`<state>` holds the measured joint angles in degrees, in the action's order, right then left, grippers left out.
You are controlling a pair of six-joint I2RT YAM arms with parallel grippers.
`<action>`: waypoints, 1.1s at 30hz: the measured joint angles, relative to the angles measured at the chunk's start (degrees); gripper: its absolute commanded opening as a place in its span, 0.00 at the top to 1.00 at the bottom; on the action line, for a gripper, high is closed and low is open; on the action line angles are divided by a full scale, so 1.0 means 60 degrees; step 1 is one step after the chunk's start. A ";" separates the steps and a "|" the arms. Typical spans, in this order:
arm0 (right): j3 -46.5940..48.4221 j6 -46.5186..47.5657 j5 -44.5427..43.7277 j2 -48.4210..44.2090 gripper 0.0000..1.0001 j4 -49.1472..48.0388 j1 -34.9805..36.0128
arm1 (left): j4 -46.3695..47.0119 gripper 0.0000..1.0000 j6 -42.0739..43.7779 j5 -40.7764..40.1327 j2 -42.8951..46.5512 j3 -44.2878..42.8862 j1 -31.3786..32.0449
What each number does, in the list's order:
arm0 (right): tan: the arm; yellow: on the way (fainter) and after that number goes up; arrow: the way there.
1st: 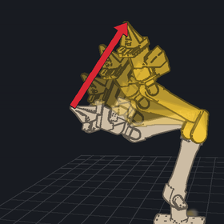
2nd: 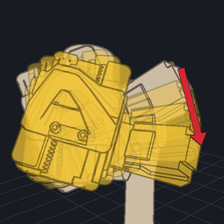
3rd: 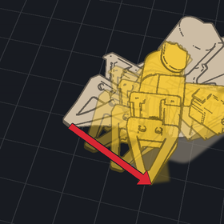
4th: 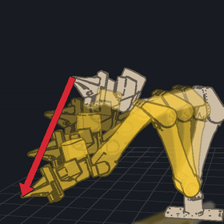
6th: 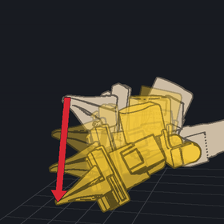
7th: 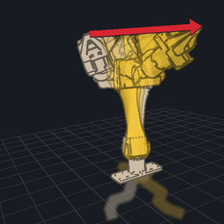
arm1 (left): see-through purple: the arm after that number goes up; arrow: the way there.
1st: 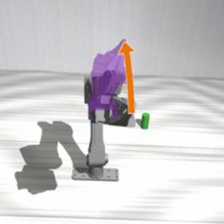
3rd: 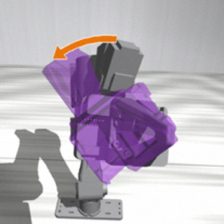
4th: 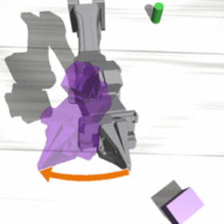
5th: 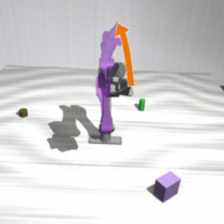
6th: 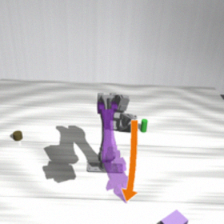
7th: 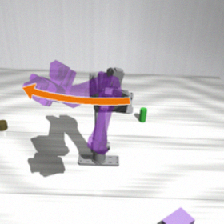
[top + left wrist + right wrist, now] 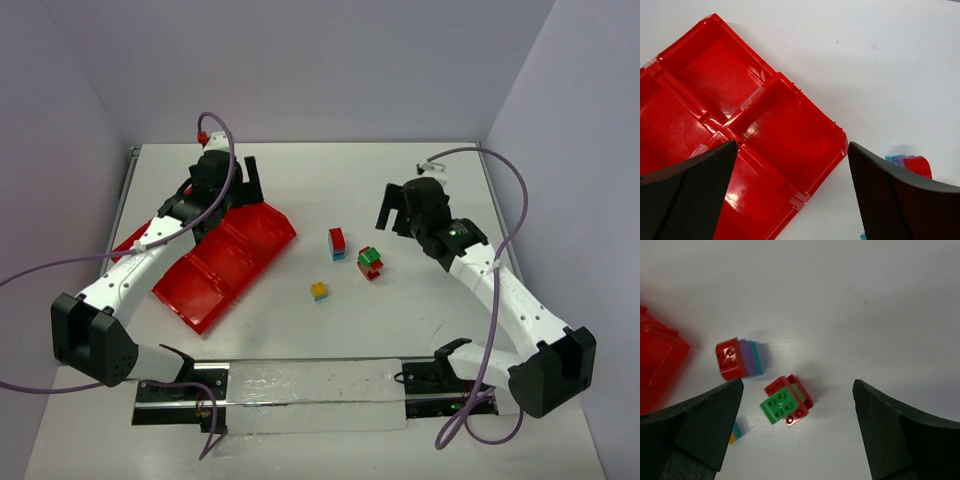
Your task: Sort the legos into containers by color
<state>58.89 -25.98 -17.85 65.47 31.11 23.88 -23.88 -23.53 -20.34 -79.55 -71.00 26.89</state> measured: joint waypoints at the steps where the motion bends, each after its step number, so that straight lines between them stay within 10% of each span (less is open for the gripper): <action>1: -0.0061 0.0049 0.0113 -0.0037 0.03 -0.0034 0.0235 | 0.0006 0.01 0.0003 -0.0003 0.0006 0.0024 0.0003; 10: -0.0328 -0.1774 -0.0235 0.0197 0.13 0.0316 0.2088 | -0.0021 0.01 0.0036 -0.0022 0.0033 0.0044 0.0004; 20: -0.0531 -0.6027 -0.0942 0.0708 0.21 0.1724 0.2372 | -0.0022 0.01 0.0090 -0.0022 0.0033 0.0044 0.0004; 33: 0.0123 -0.7938 -0.0882 0.2449 0.29 0.2604 0.2397 | -0.0056 0.01 0.0293 -0.0163 0.0062 0.0191 0.0015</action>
<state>59.63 -73.60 -23.14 80.17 46.74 38.26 -24.21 -21.77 -21.31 -79.18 -69.86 26.99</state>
